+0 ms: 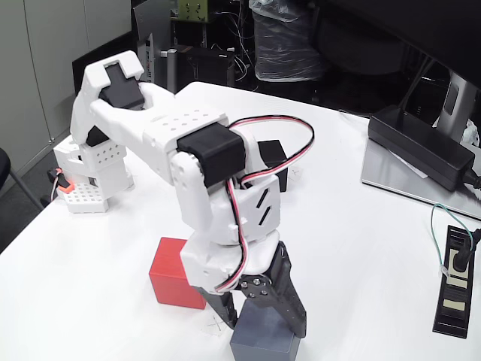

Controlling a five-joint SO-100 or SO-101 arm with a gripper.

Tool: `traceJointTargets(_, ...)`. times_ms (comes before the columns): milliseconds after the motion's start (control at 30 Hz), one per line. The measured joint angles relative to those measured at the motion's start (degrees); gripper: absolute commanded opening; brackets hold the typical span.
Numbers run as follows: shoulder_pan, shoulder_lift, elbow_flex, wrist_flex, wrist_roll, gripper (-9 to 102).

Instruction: Stack the three blocks in an ordered color.

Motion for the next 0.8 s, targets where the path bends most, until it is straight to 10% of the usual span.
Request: traceJointTargets(800, 3.7, 24.0, 0.8, 10.0, 0.0, 10)
